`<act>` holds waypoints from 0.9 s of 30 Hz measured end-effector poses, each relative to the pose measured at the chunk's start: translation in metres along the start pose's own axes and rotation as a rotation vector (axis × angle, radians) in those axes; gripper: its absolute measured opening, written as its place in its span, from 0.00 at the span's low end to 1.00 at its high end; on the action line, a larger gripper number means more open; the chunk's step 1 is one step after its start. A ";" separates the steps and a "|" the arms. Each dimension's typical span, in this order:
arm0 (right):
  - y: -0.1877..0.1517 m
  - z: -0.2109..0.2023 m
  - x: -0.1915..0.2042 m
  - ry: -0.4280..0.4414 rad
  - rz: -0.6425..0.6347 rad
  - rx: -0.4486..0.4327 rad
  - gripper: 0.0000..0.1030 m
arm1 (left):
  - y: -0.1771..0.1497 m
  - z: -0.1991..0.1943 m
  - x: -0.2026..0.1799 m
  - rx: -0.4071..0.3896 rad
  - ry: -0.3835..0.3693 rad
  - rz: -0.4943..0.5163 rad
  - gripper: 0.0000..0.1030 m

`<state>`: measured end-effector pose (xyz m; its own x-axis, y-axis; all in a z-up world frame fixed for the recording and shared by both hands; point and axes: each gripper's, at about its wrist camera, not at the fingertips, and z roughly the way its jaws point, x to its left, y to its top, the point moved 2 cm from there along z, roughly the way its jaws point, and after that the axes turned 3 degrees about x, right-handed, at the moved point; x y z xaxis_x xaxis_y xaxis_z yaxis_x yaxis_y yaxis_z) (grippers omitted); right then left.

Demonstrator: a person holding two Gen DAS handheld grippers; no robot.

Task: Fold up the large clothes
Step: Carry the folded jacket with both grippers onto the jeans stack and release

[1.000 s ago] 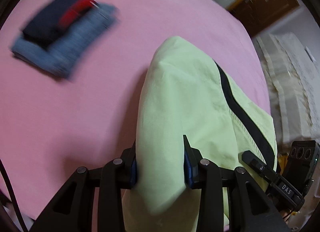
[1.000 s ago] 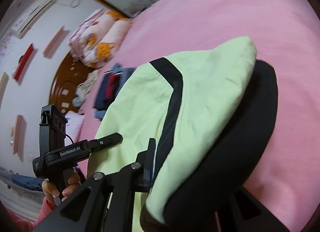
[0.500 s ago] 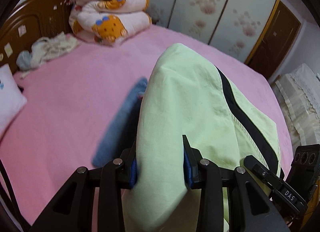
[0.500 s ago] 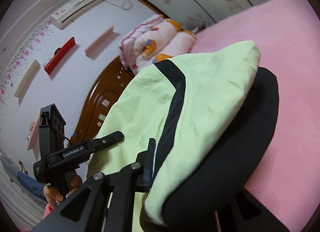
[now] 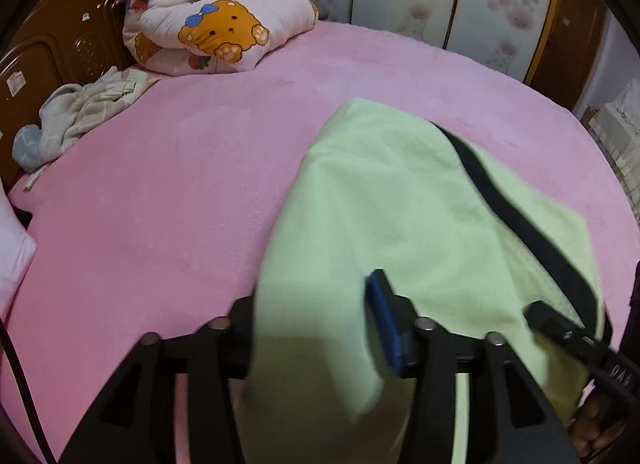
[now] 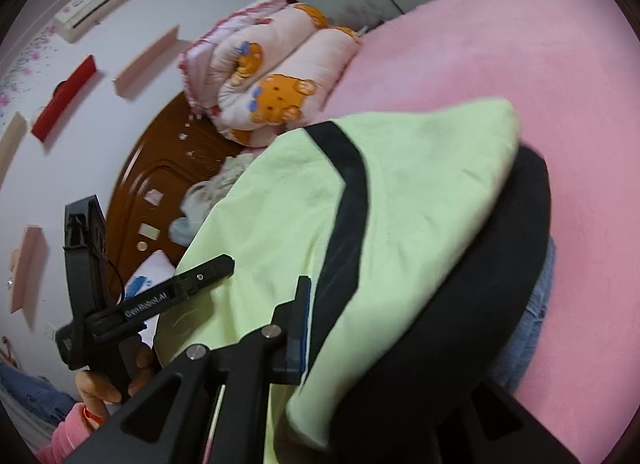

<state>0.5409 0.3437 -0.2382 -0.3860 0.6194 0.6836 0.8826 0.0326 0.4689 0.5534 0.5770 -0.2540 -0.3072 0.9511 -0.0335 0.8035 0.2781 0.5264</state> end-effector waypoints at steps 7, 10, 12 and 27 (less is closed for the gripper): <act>-0.003 0.026 -0.032 0.001 -0.006 0.044 0.24 | -0.024 0.015 0.017 -0.082 -0.078 -0.057 0.69; -0.007 0.026 -0.039 0.026 0.035 0.040 0.31 | -0.031 0.006 0.018 -0.105 -0.051 -0.081 0.75; -0.011 0.018 -0.039 0.008 0.062 0.043 0.39 | -0.036 -0.006 0.014 -0.131 0.009 -0.074 0.76; -0.193 -0.162 -0.034 -0.469 0.037 0.054 0.72 | -0.223 -0.130 -0.061 -0.034 0.057 -0.309 0.83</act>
<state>0.3407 0.1894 -0.2618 -0.2020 0.9079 0.3672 0.9112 0.0368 0.4102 0.3268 0.4397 -0.2585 -0.5627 0.8131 -0.1493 0.6507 0.5471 0.5266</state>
